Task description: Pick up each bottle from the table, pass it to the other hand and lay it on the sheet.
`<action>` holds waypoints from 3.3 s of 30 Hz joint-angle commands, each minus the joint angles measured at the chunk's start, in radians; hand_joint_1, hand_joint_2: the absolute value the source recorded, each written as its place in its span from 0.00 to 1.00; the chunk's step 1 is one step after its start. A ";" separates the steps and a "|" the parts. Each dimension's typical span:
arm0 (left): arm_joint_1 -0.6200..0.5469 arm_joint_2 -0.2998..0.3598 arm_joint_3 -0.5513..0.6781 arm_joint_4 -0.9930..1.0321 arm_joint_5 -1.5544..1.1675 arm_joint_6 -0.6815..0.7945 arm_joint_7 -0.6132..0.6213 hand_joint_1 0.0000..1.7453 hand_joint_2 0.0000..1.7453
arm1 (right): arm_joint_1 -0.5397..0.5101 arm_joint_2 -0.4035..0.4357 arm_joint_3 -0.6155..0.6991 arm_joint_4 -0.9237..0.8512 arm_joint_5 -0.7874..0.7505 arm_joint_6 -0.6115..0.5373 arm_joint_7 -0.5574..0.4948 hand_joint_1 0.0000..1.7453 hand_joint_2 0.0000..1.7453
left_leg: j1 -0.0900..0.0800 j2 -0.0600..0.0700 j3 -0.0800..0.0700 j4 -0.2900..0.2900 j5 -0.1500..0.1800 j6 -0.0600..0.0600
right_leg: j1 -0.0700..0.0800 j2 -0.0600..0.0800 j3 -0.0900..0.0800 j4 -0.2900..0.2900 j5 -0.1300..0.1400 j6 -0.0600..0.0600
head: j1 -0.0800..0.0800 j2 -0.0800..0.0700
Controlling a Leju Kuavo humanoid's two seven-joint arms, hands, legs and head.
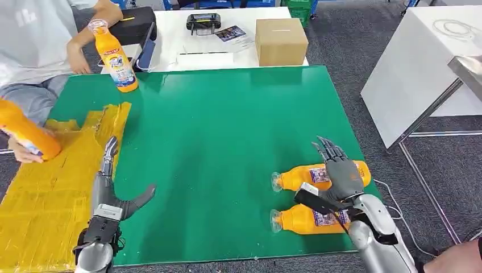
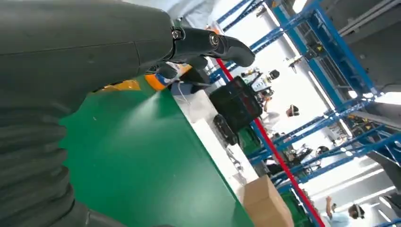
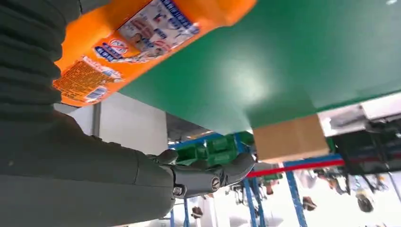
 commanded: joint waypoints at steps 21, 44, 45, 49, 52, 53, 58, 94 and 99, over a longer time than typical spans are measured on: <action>-0.079 0.014 -0.045 0.096 0.055 -0.020 -0.011 0.00 1.00 | -0.237 -0.092 0.119 0.465 -0.023 0.132 -0.004 0.00 1.00 | 0.000 0.000 0.003 -0.001 -0.001 0.001 | 0.001 -0.001 0.004 -0.001 -0.001 0.000 | 0.000 0.000; -0.092 0.015 -0.057 0.113 0.076 -0.027 -0.016 0.00 1.00 | -0.252 -0.141 0.119 0.551 -0.021 0.158 0.041 1.00 1.00 | 0.000 -0.001 0.003 -0.001 0.000 0.000 | 0.001 -0.002 0.004 -0.002 0.000 0.000 | 0.000 0.000; -0.091 0.015 -0.057 0.112 0.076 -0.028 -0.015 0.00 1.00 | -0.253 -0.138 0.118 0.550 -0.019 0.156 0.041 1.00 1.00 | 0.001 -0.001 0.004 -0.001 -0.001 0.001 | 0.001 -0.003 0.006 -0.002 -0.001 -0.001 | 0.000 0.000; -0.089 0.014 -0.055 0.107 0.078 -0.031 -0.013 0.00 1.00 | -0.248 -0.120 0.112 0.539 -0.008 0.134 0.045 1.00 1.00 | 0.001 -0.001 0.003 0.000 -0.001 0.001 | 0.001 -0.002 0.004 -0.002 0.000 0.000 | 0.000 0.000; -0.089 0.014 -0.055 0.107 0.078 -0.031 -0.013 0.00 1.00 | -0.248 -0.118 0.113 0.538 -0.007 0.133 0.046 1.00 1.00 | 0.001 0.000 0.005 -0.001 -0.001 0.001 | 0.001 -0.002 0.007 -0.003 0.000 -0.001 | 0.000 0.000; -0.089 0.014 -0.055 0.107 0.079 -0.031 -0.013 0.00 1.00 | -0.247 -0.117 0.113 0.538 -0.006 0.131 0.046 1.00 1.00 | 0.001 -0.001 0.005 -0.001 -0.001 0.001 | 0.002 -0.002 0.006 -0.002 -0.001 -0.001 | 0.000 0.000; -0.088 0.013 -0.053 0.103 0.083 -0.037 -0.011 0.00 1.00 | -0.235 -0.094 0.109 0.532 0.008 0.108 0.045 0.98 1.00 | 0.001 0.000 0.005 -0.001 -0.001 0.000 | 0.002 -0.002 0.006 -0.002 -0.001 -0.001 | 0.000 0.000; -0.260 0.039 -0.268 0.177 0.380 -0.417 0.268 0.00 1.00 | -0.020 0.342 -0.022 0.017 -0.177 -0.351 -0.138 1.00 1.00 | 0.001 -0.001 0.002 0.000 -0.001 0.000 | 0.002 -0.003 0.002 0.000 -0.001 -0.001 | 0.001 0.000; -0.299 0.035 -0.286 0.198 0.414 -0.428 0.287 0.00 1.00 | -0.066 0.397 0.057 0.135 -0.217 -0.326 -0.165 1.00 1.00 | 0.002 0.001 0.003 0.000 -0.001 0.000 | 0.003 -0.001 0.003 0.000 -0.001 -0.001 | 0.000 0.000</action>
